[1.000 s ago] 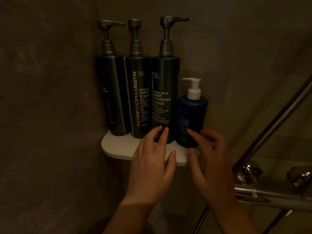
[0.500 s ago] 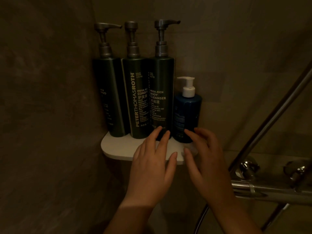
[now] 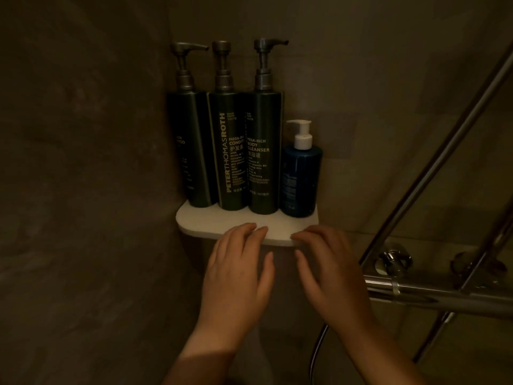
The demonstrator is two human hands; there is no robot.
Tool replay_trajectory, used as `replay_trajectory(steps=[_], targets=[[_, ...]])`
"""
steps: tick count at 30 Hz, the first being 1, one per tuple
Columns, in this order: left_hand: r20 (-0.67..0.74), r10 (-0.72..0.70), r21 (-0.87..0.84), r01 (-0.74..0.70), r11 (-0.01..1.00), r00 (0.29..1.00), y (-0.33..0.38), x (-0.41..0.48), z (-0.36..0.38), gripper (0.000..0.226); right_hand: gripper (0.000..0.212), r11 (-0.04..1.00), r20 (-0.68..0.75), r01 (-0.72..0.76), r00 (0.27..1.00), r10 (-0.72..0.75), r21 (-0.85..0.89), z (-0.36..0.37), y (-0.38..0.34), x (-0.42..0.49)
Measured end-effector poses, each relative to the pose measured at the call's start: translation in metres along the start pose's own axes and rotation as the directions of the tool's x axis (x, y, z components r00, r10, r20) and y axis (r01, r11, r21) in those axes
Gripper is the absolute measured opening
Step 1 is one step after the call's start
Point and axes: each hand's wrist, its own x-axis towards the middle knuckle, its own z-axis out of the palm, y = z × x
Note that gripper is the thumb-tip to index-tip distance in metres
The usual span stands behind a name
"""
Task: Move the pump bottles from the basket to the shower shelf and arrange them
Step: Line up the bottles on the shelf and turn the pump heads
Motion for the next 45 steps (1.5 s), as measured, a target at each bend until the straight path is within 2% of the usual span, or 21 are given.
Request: replay_trajectory(steps=[10,18,24,29,34,37,41,45], targets=[[0.042,-0.054,0.024,0.053,0.998,0.998,0.008,0.002,-0.013,0.034,0.028,0.997,0.062,0.069,0.996,-0.066,-0.045,-0.009,0.003,0.003],[0.078,-0.009,0.043,0.006,0.999,0.997,0.008,0.01,-0.023,0.03,0.029,0.993,0.001,0.103,0.995,-0.103,-0.053,-0.003,0.007,0.004],[0.069,0.03,0.02,-0.032,0.999,0.997,0.002,0.014,-0.022,0.025,0.02,0.994,-0.039,0.104,0.994,-0.106,-0.042,0.002,0.009,0.004],[0.05,0.06,-0.011,-0.06,0.998,0.997,-0.005,0.02,-0.018,0.02,0.026,0.992,-0.032,0.117,0.992,-0.119,-0.05,0.007,0.014,0.008],[0.053,0.089,-0.041,-0.087,0.995,0.995,-0.013,0.035,-0.023,0.019,0.021,0.978,0.006,0.189,0.982,-0.189,-0.089,0.003,0.013,0.024],[-0.047,0.036,-0.131,-0.042,0.99,0.998,-0.02,0.047,-0.031,0.021,0.021,0.969,0.014,0.237,0.971,-0.237,-0.072,-0.01,0.004,0.049],[-0.252,-0.122,-0.202,0.071,0.977,0.96,-0.032,0.065,-0.037,0.04,0.021,0.926,-0.034,0.376,0.925,-0.377,-0.042,-0.036,-0.025,0.108],[-0.286,-0.229,-0.199,0.176,0.964,0.931,-0.038,0.074,-0.033,0.057,0.019,0.85,-0.026,0.512,0.854,-0.519,-0.123,-0.06,-0.067,0.184]])
